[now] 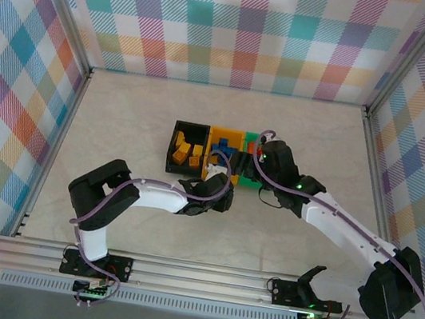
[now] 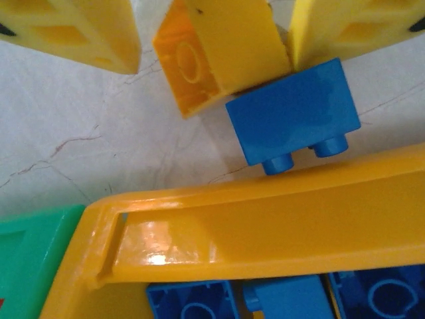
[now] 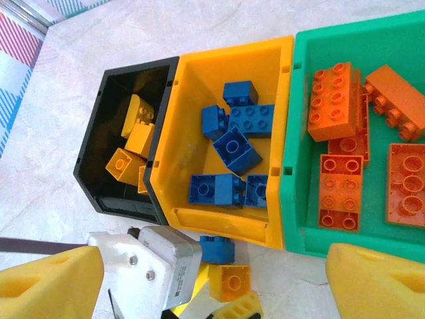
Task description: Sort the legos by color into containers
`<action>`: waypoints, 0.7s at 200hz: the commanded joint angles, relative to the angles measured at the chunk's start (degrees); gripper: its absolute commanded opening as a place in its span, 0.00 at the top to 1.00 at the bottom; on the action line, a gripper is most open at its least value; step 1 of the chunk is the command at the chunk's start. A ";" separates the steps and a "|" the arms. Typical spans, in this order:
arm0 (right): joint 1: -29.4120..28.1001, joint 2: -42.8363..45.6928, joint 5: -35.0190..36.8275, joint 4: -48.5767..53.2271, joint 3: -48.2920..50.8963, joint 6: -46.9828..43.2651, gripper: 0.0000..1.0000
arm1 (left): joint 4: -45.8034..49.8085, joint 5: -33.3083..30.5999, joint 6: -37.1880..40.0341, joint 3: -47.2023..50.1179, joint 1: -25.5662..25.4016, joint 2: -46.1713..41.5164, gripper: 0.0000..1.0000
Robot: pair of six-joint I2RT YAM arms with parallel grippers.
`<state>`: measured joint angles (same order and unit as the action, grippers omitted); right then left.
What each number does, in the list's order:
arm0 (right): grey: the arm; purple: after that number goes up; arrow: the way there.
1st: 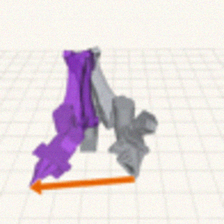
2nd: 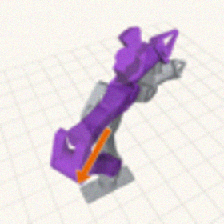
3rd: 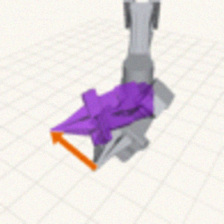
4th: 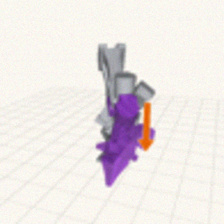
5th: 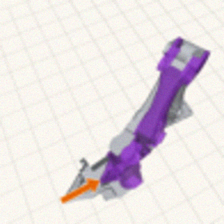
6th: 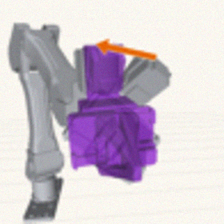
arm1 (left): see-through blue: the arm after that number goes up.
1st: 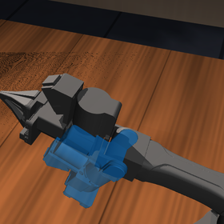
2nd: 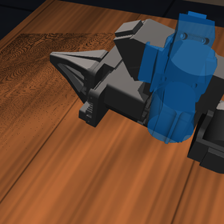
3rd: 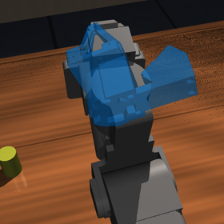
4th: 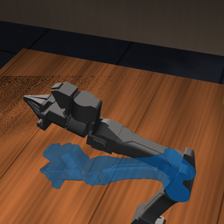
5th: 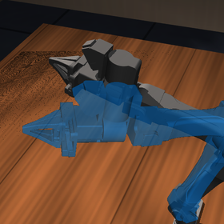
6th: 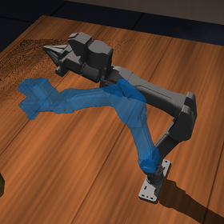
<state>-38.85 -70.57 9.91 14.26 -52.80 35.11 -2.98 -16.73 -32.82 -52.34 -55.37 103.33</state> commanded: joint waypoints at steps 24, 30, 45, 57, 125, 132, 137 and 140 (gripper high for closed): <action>-0.07 2.36 1.66 -0.02 1.68 0.43 0.13 | 1.05 0.07 -1.61 2.32 -0.26 -0.94 0.60; -0.08 2.25 1.62 -0.04 1.81 0.71 0.13 | 1.01 0.20 -1.87 2.81 -0.39 -1.68 0.63; -0.08 2.19 1.35 -0.47 2.30 1.09 0.13 | 1.50 0.38 -2.76 4.33 -0.99 -4.13 0.66; -0.08 1.92 1.42 -0.40 2.41 1.21 0.13 | 1.95 0.25 -3.72 6.11 -1.84 -7.21 0.66; -0.17 1.74 -0.04 -2.19 7.43 2.85 0.13 | 18.23 -7.75 -2.88 7.94 -1.77 -32.49 0.65; -0.21 1.52 -0.32 -2.57 8.13 3.31 0.14 | 20.63 -7.66 -2.03 6.56 0.51 -33.28 0.65; -0.41 1.48 -0.46 -2.80 8.67 3.54 0.14 | 21.26 -6.65 -1.46 5.62 2.64 -33.44 0.65; -0.50 1.36 -0.50 -2.91 8.91 3.64 0.14 | 21.40 -5.74 -1.24 5.13 4.00 -33.29 0.65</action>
<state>-38.85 -69.06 10.61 13.28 -46.13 37.06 9.78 -20.53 -36.77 -43.40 -57.54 71.64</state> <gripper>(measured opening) 0.865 0.353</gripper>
